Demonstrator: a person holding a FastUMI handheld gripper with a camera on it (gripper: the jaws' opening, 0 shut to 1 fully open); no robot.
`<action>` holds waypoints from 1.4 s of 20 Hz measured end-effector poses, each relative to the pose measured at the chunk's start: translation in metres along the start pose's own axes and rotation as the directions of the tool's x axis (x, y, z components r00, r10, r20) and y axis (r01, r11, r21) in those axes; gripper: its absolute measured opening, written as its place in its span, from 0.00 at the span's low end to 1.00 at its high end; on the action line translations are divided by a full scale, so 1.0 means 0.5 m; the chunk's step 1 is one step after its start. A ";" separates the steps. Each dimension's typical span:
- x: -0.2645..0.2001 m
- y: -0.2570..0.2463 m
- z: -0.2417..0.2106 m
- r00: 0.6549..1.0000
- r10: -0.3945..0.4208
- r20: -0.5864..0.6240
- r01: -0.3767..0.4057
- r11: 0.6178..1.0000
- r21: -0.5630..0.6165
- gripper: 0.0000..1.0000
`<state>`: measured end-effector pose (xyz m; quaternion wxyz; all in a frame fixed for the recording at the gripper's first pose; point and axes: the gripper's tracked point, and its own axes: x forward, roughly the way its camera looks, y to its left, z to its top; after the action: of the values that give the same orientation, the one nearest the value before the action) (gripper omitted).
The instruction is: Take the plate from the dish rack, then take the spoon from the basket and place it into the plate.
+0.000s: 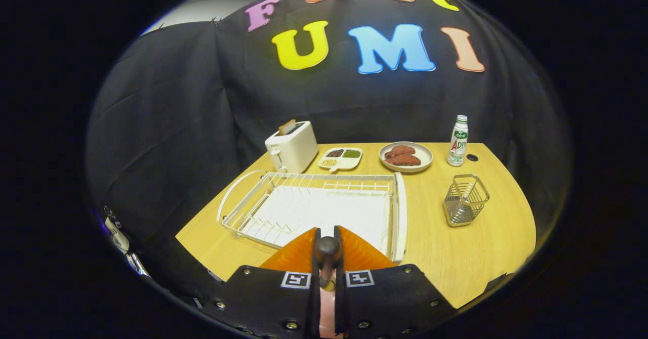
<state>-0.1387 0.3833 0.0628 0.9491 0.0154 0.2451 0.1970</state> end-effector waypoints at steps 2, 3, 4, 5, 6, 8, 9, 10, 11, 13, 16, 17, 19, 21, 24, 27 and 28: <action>0.013 0.016 -0.036 1.000 0.005 -0.022 -0.006 1.000 -0.019 0.11; 0.019 0.024 -0.052 0.999 0.008 -0.032 -0.009 1.000 -0.027 0.11; 0.022 0.031 -0.068 0.999 0.014 -0.042 -0.016 0.999 -0.036 0.11; 0.026 0.035 -0.079 0.999 0.013 -0.045 -0.015 0.999 -0.046 0.11; 0.037 0.027 -0.084 0.999 0.009 -0.050 -0.012 0.998 -0.055 0.11; 0.048 0.033 -0.096 0.998 0.006 -0.055 -0.009 0.999 -0.053 0.11; 0.050 0.034 -0.100 0.998 0.005 -0.056 -0.008 0.999 -0.048 0.11; 0.050 0.036 -0.103 0.999 0.003 -0.051 -0.006 0.999 -0.043 0.11; 0.050 0.035 -0.098 0.999 -0.004 -0.040 0.002 0.999 -0.040 0.11; 0.053 0.034 -0.098 0.999 -0.005 -0.033 0.004 0.999 -0.037 0.11; 0.045 0.040 -0.100 1.000 0.012 -0.023 -0.012 1.000 -0.021 0.13; 0.039 0.037 -0.097 1.000 0.007 -0.016 -0.007 1.000 -0.016 0.17; 0.024 0.035 -0.080 1.000 0.012 0.008 -0.012 1.000 -0.003 0.24; 0.011 0.039 -0.068 1.000 0.023 0.017 -0.023 1.000 -0.008 0.48; -0.016 0.038 -0.040 0.997 0.047 0.055 -0.046 0.999 -0.016 0.55; -0.038 0.032 -0.013 0.995 0.067 0.068 -0.066 0.998 -0.024 0.94; -0.044 0.028 -0.006 0.996 0.060 0.073 -0.057 0.998 -0.033 0.97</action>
<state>-0.1627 0.3876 0.0722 0.9515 0.0153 0.2064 0.2278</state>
